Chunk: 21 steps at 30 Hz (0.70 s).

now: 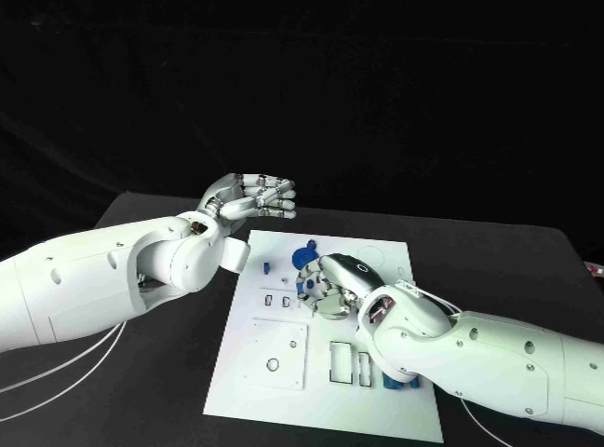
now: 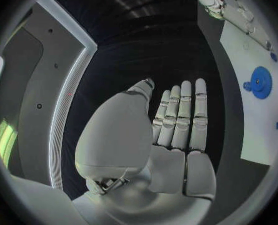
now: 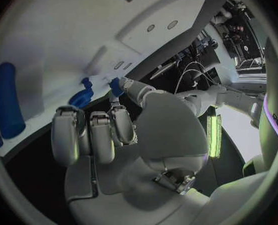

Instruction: Assemble the parts on the task board

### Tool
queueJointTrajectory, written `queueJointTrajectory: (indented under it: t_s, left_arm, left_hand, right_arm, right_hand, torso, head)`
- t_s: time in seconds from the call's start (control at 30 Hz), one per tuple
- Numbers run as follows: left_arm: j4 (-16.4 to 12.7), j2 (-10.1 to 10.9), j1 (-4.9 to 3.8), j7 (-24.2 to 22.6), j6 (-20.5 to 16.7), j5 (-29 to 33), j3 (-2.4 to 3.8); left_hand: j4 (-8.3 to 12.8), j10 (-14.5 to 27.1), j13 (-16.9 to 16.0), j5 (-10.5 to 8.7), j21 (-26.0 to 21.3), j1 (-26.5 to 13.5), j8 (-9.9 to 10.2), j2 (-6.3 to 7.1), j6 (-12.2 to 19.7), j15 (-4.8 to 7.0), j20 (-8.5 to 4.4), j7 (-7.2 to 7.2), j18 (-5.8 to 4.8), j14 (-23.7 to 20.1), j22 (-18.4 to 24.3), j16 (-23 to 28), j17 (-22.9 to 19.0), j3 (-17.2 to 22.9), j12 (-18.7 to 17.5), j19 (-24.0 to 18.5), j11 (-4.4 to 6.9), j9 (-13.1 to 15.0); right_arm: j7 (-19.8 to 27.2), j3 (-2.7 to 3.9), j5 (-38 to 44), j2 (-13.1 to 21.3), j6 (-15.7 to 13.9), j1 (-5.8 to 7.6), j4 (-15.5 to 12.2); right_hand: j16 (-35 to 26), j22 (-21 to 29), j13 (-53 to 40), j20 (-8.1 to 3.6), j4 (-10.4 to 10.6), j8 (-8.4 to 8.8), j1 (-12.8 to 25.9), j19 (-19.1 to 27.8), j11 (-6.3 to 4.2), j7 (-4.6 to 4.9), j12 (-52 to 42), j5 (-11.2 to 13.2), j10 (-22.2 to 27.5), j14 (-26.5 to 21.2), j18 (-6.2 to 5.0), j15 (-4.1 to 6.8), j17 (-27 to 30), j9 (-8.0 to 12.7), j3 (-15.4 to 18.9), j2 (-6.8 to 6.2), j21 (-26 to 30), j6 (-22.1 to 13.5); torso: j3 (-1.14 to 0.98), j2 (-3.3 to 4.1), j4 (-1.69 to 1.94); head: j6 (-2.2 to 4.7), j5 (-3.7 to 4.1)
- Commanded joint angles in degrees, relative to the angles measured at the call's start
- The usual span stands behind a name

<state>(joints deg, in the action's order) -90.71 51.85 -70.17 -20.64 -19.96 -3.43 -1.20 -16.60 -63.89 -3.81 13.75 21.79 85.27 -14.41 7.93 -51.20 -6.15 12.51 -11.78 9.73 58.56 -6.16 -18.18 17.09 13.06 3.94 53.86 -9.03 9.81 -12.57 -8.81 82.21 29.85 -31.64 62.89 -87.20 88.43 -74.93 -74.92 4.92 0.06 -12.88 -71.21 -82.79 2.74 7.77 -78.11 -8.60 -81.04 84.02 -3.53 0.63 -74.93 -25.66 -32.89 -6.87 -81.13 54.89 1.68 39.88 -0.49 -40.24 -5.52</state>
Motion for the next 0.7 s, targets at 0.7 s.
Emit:
queueJointTrajectory:
  t_s: [0.7]
  left_arm:
    - [-0.5, 0.1, -0.05, 0.2, 0.2, -0.3, 0.04]
  left_hand:
    - [0.1, 0.1, 0.0, -0.32, 0.4, -0.2, 0.2, 0.11, -0.2, -0.14, -0.09, -0.16, 0.71, 0.5, -0.1, 0.0, 0.3, 0.4, 0.0, 0.2, 0.17, 0.0]
  right_arm:
    - [-3.1, -0.35, 4.5, -2.4, 4.9, -1.42, 1.8]
  right_hand:
    - [0.2, -6.1, -3.1, 0.11, 0.1, -0.71, 1.6, -0.1, -0.01, -0.31, -0.2, 0.4, -0.3, 5.0, 0.71, 0.56, -10.5, -0.9, 0.6, -0.56, 0.1, 0.8]
  torso:
    - [-0.04, -0.02, -0.03]
  head:
    - [-0.39, -0.18]
